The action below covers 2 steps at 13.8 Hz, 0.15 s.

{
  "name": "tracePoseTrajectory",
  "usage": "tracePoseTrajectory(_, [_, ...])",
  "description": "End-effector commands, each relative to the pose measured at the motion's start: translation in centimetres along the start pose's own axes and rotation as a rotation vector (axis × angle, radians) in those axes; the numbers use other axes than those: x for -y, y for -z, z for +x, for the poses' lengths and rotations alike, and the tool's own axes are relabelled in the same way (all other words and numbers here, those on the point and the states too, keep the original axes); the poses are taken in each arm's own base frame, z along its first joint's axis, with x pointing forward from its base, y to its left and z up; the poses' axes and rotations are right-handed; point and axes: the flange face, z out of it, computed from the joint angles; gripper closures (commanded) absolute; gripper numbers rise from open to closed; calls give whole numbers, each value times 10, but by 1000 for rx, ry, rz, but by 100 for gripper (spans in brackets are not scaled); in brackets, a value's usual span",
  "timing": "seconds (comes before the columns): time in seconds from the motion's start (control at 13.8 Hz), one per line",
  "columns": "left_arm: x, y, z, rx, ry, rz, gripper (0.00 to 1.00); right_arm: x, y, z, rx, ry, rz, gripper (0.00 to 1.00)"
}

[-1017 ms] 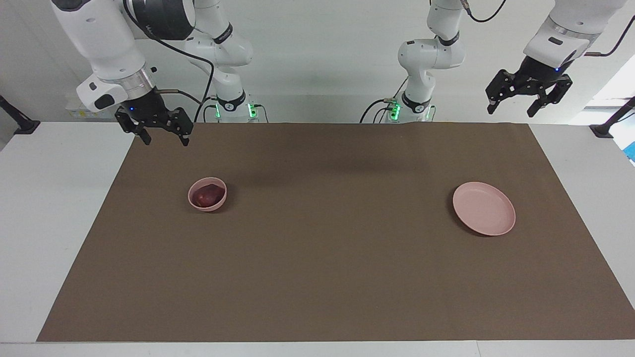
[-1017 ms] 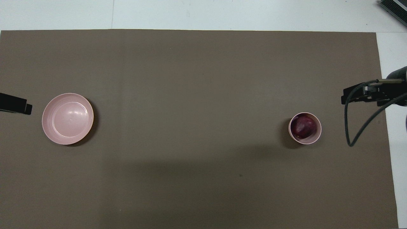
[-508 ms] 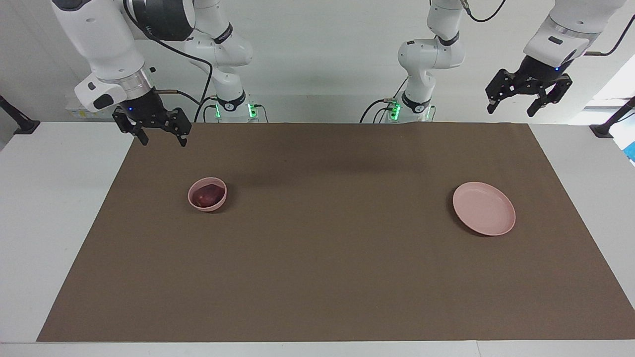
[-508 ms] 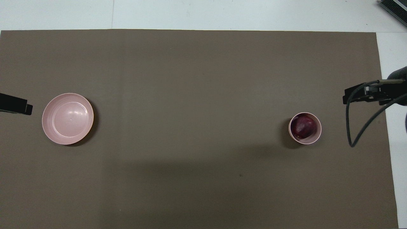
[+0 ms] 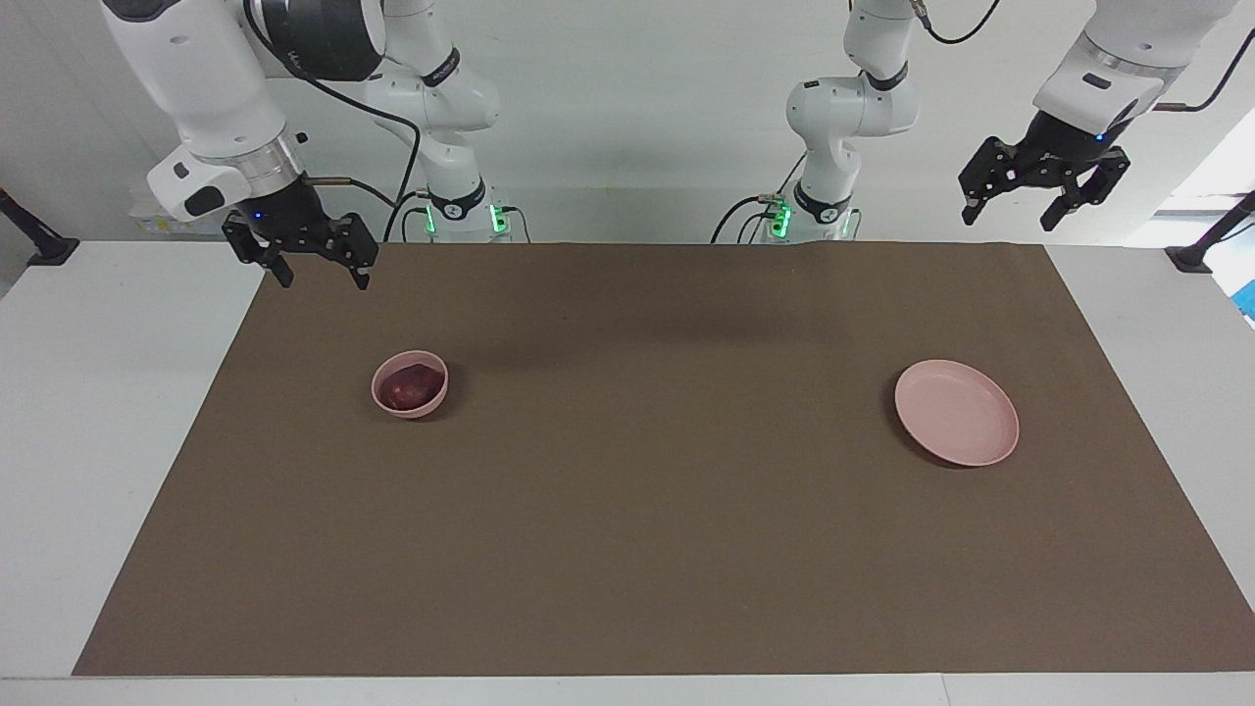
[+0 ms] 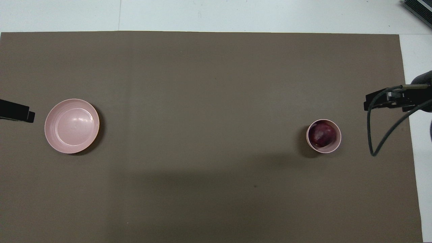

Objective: Move apple from plate to bowl

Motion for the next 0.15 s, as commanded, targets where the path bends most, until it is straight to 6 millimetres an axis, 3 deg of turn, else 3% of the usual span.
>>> tracePoseTrajectory(0.0, [2, 0, -8, 9, 10, -1, 0, -3, 4, -1, -11, 20, -9, 0])
tracePoseTrajectory(0.07, [2, -1, -9, 12, 10, -1, 0, -3, 4, -1, -11, 20, -9, 0])
